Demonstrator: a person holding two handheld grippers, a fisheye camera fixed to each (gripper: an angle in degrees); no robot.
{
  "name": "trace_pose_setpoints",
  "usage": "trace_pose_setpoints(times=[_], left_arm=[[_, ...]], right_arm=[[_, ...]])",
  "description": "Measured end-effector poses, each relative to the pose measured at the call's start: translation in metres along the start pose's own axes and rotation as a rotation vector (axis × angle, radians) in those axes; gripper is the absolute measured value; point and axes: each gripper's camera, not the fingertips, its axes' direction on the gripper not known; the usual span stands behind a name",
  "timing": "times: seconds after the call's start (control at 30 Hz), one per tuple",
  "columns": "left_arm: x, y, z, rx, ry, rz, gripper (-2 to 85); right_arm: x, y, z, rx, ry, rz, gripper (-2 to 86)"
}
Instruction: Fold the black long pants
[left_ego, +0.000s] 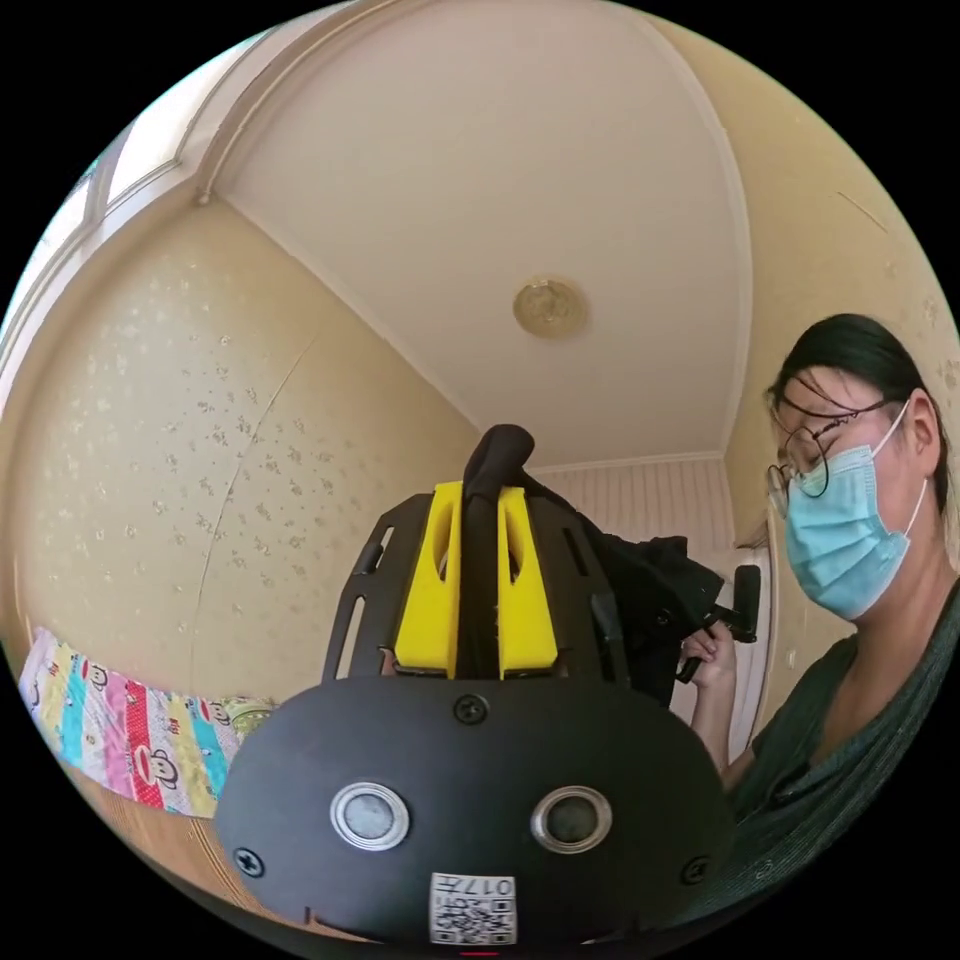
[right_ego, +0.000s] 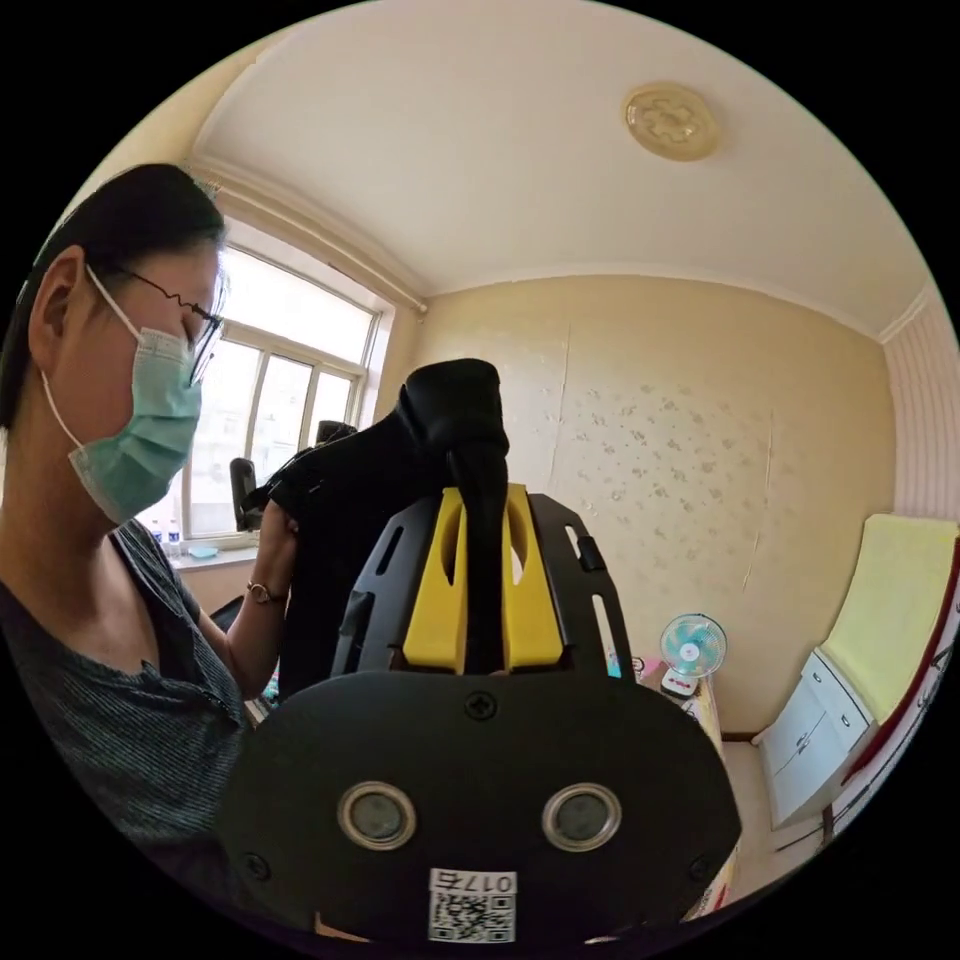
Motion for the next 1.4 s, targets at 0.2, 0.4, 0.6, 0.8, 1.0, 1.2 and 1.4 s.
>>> trace_pose_setpoints(times=[0.2,0.4,0.6,0.8,1.0,1.2,1.4], left_arm=[[-0.159,-0.017,0.171,-0.335,-0.240,-0.006,6.2],[-0.409,0.062,0.313,-0.879,-0.495,-0.240,5.0],[-0.481,0.282,0.241,-1.395,-0.523,-0.348,5.0],[-0.441,0.517,0.133,-1.867,-0.336,-0.706,5.6],[-0.398,0.599,0.097,-1.949,-0.292,-0.898,8.6],[-0.392,0.638,0.111,-1.957,-0.318,-1.032,9.9],[-0.394,0.638,0.122,-1.965,-0.542,-1.053,5.7]], right_arm=[[0.132,-0.048,0.196,-0.231,0.012,0.159,5.9],[0.322,-0.026,0.536,-0.621,0.257,0.295,8.0],[0.384,0.200,0.627,-1.214,0.263,0.250,7.8],[0.398,0.458,0.543,-1.820,0.122,0.434,7.7],[0.445,0.529,0.443,-2.079,0.054,0.666,8.2],[0.559,0.482,0.449,-1.958,-0.015,0.699,8.4],[0.656,0.427,0.470,-1.739,-0.113,0.696,9.6]])
